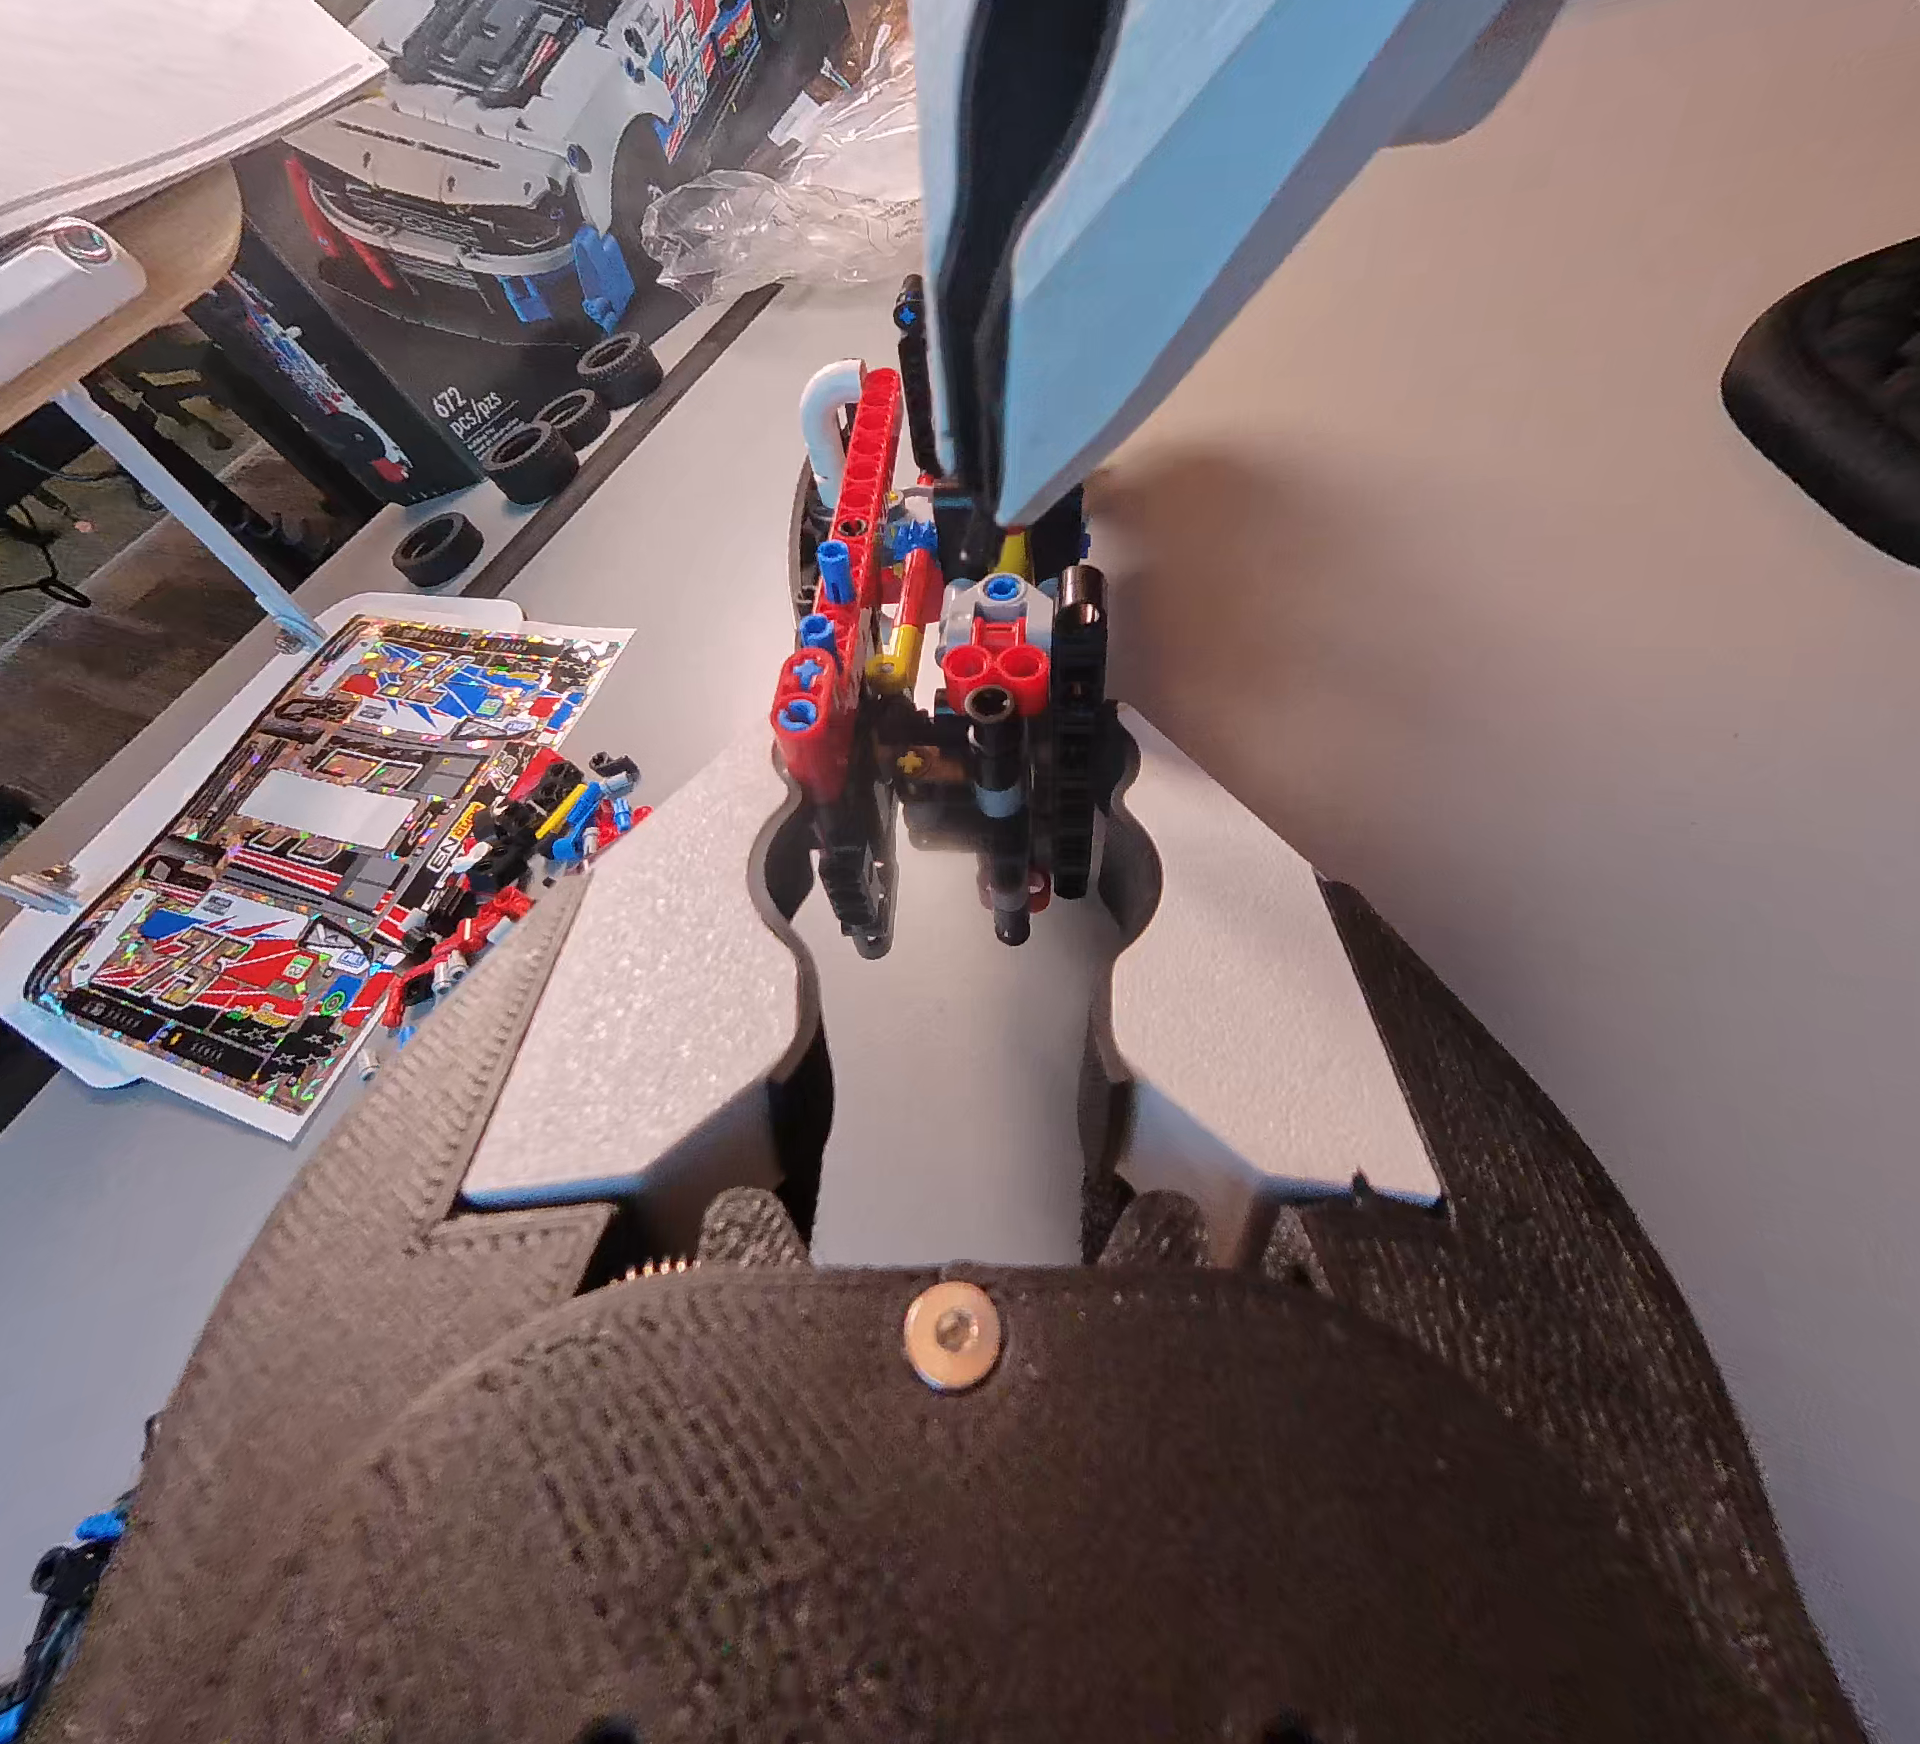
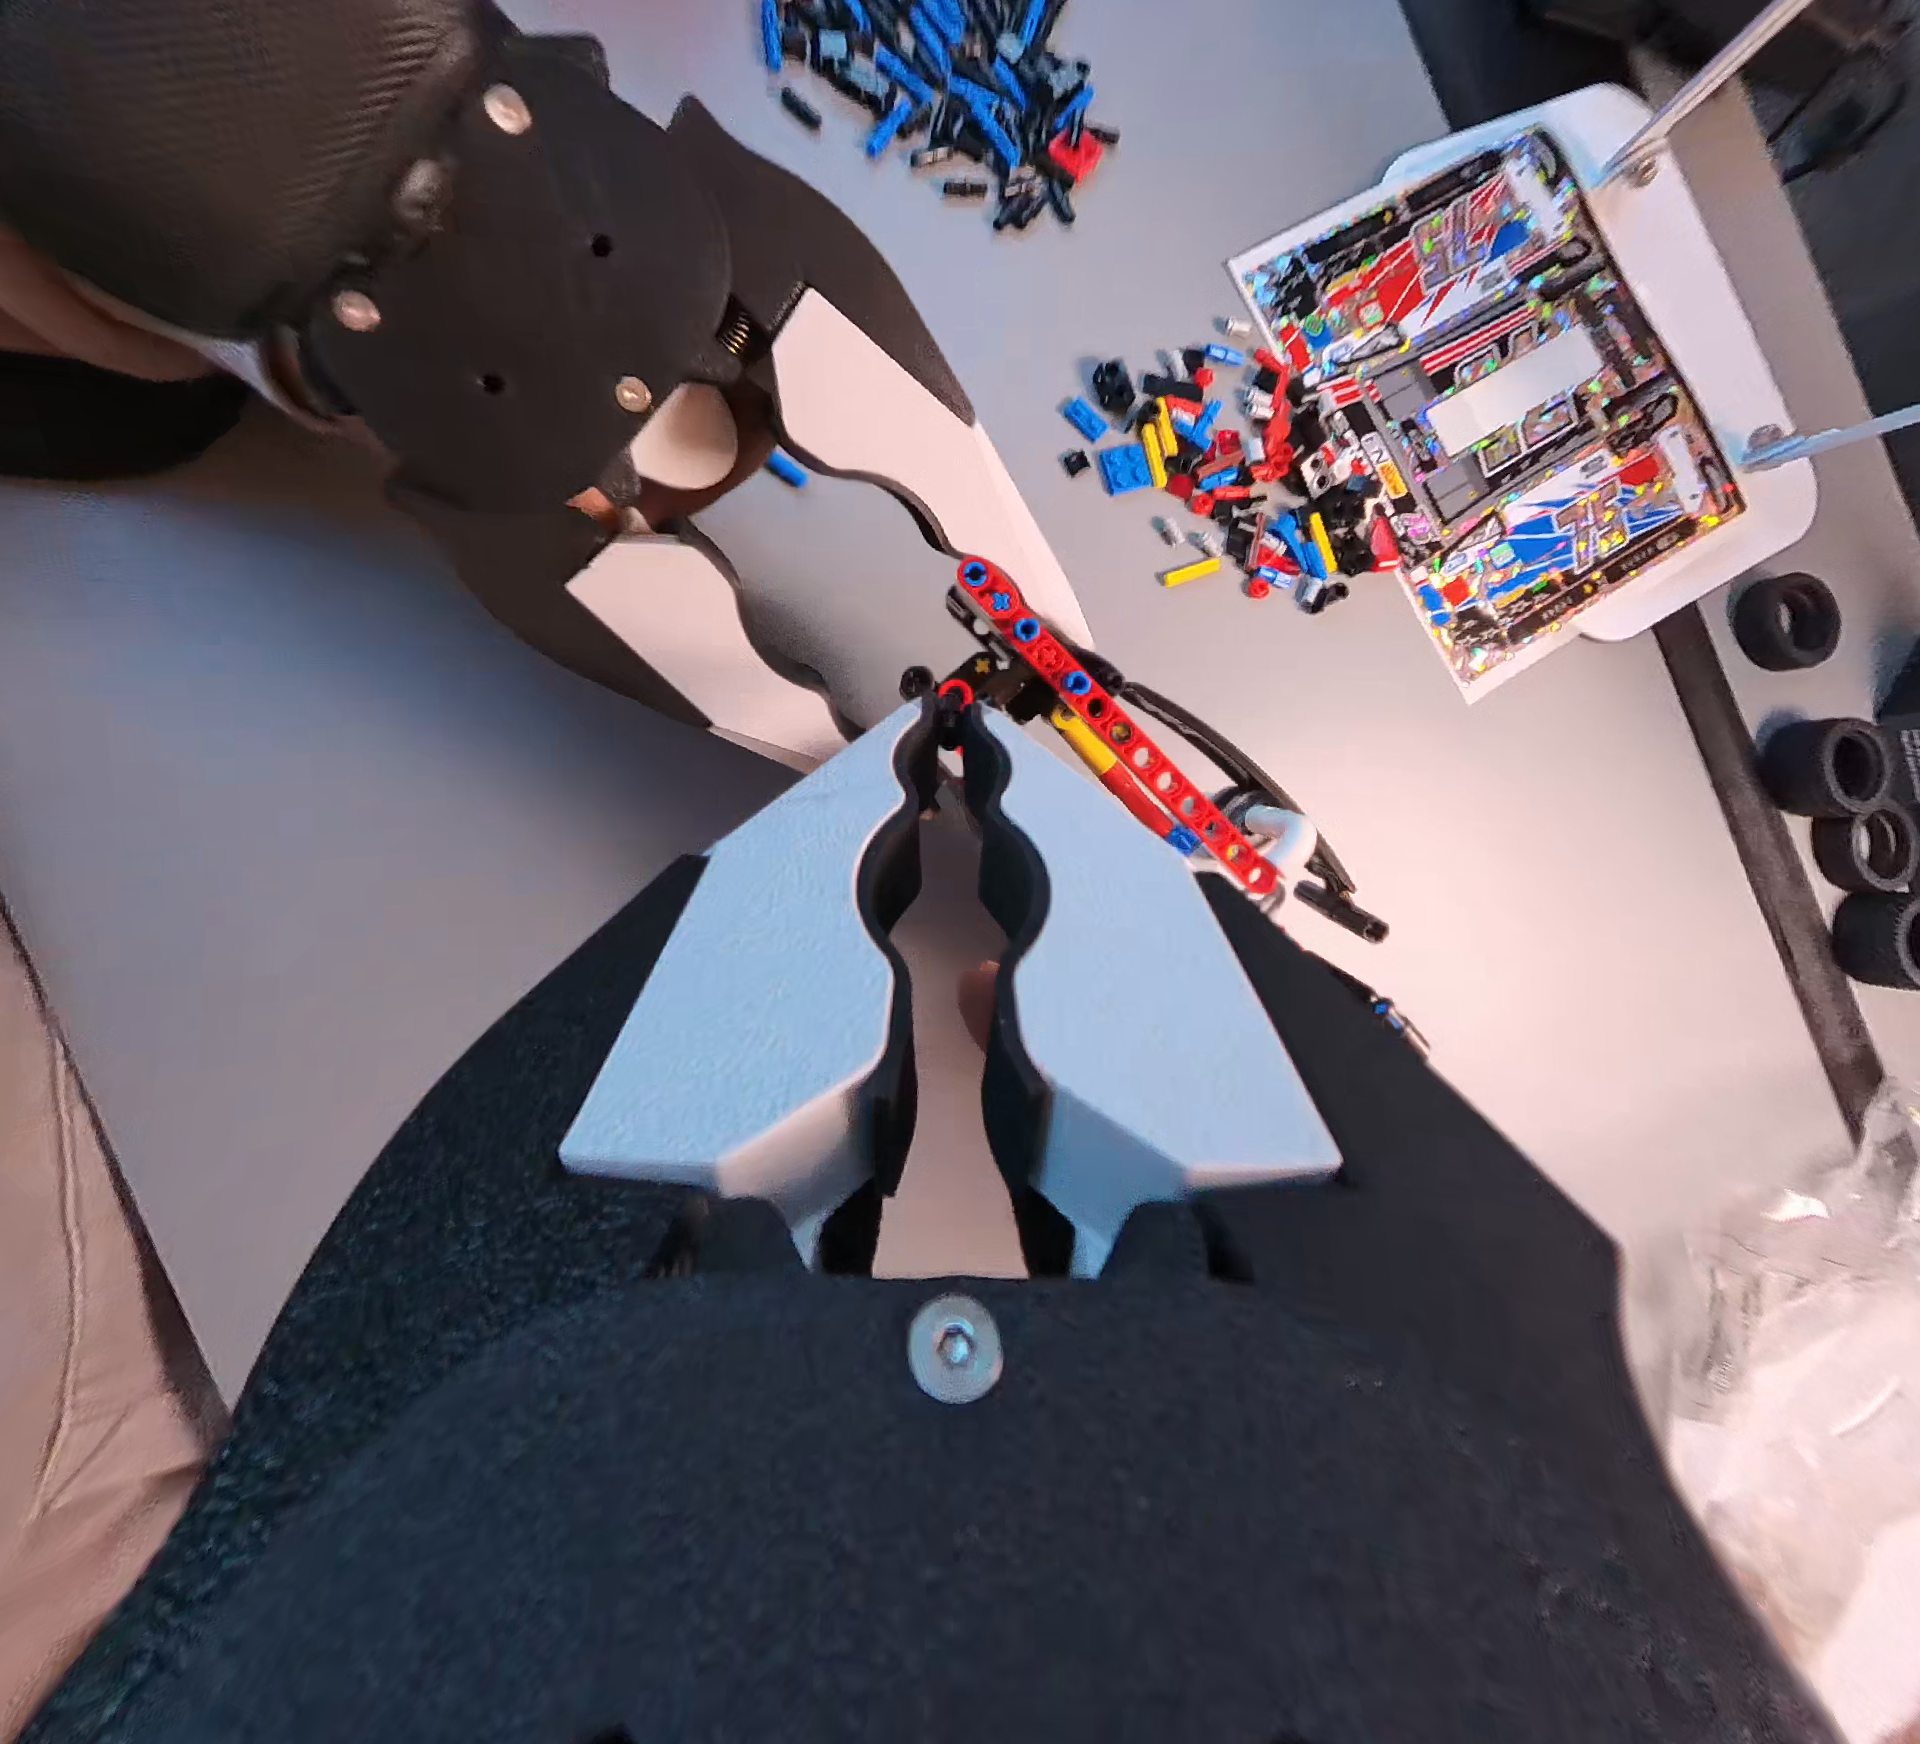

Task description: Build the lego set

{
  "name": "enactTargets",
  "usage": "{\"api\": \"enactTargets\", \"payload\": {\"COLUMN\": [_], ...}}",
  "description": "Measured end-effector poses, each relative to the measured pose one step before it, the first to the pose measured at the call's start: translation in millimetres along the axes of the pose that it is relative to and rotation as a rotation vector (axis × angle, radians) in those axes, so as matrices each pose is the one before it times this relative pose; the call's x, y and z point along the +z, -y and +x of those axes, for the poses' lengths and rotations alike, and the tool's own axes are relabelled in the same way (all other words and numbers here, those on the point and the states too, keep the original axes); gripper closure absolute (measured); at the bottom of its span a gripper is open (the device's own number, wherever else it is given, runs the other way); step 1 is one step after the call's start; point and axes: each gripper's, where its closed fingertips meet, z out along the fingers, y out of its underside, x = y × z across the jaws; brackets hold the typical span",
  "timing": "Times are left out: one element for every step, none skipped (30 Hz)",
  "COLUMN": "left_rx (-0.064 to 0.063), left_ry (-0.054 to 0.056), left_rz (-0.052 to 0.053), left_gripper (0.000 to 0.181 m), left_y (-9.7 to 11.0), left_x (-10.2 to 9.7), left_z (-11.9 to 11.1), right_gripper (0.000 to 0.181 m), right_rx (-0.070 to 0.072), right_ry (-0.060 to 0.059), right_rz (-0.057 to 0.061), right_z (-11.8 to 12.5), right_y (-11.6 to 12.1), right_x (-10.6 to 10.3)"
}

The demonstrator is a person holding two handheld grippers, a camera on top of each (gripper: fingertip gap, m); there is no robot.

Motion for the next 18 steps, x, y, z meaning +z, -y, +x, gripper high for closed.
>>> {"api": "enactTargets", "payload": {"left_rx": [0.0028, 0.0000, -0.0012, 0.0008, 0.0011, -0.0013, -0.0042, -0.0043, 0.0011, 0.0007, 0.0007, 0.0021, -0.0029, -0.0069, -0.0004, 0.0014, 0.0013, 0.0015], "left_ry": [0.0001, -0.0002, -0.0011, -0.0009, -0.0001, 0.0004, -0.0038, -0.0033, -0.0005, -0.0012, -0.0021, 0.0017, 0.0002, -0.0026, -0.0008, 0.0006, 0.0010, -0.0003], "left_rz": [0.0018, 0.0012, 0.0001, 0.0001, 0.0011, 0.0007, 0.0014, 0.0014, 0.0005, 0.0006, 0.0007, -0.0005, 0.0007, -0.0003, -0.0007, 0.0006, 0.0007, 0.0000], "left_gripper": [0.129, 0.129, 0.129, 0.129, 0.129, 0.129, 0.129, 0.129, 0.129, 0.129, 0.129, 0.129, 0.129, 0.129, 0.130, 0.129, 0.130, 0.130], "left_y": [0.01, -0.06, -0.11, 0.02, 0.02, -0.16, 0.00, -0.04, -0.06, 0.13, 0.18, -0.03, 0.11, -0.04, -0.04, -0.02, -0.05, 0.08], "left_x": [-0.08, -0.06, -0.09, -0.07, 0.05, -0.01, 0.01, -0.04, 0.08, 0.10, 0.24, 0.18, 0.19, 0.27, 0.00, -0.14, -0.04, 0.04], "left_z": [0.28, -0.15, -0.03, -0.15, -0.10, -0.34, -0.32, -0.15, -0.12, 0.18, 0.31, -0.15, -0.26, -0.16, -0.09, 0.05, 0.10, 0.14], "right_gripper": [0.180, 0.180, 0.180, 0.180, 0.180, 0.180, 0.180, 0.180, 0.180, 0.180, 0.180, 0.180, 0.180, 0.180, 0.180, 0.180, 0.180, 0.180], "right_rx": [-0.0130, -0.0087, -0.0047, -0.0049, -0.0071, -0.0056, 0.0055, -0.0030, 0.0003, -0.0024, -0.0027, 0.0014, -0.0036, -0.0043, -0.0087, -0.0029, 0.0029, -0.0006], "right_ry": [0.0062, 0.0090, 0.0147, 0.0150, -0.0029, -0.0028, 0.0043, -0.0041, 0.0006, 0.0043, 0.0134, -0.0001, -0.0064, -0.0020, -0.0007, 0.0036, 0.0070, 0.0081], "right_rz": [-0.0396, -0.0309, -0.0249, -0.0225, -0.0229, -0.0097, -0.0021, -0.0010, -0.0061, -0.0055, 0.0003, -0.0067, -0.0191, -0.0106, -0.0127, -0.0102, -0.0110, -0.0158], "right_z": [1.57, 0.54, -0.74, -1.54, 0.85, 0.93, 0.22, 1.13, 0.35, -0.34, -1.89, 0.47, 1.53, 0.01, -0.20, -0.12, 0.02, -0.25], "right_y": [-1.88, -1.19, -0.84, -1.05, -1.82, -0.20, 0.99, 0.77, -0.05, 0.30, 1.12, 0.12, -1.44, 0.12, -0.34, 0.04, -0.08, -0.59], "right_x": [4.23, 3.47, 2.94, 2.90, 2.64, 1.82, 0.01, 0.14, 0.21, 0.18, 0.51, 0.98, 0.00, 0.32, 0.33, 0.19, 0.11, 0.17]}}
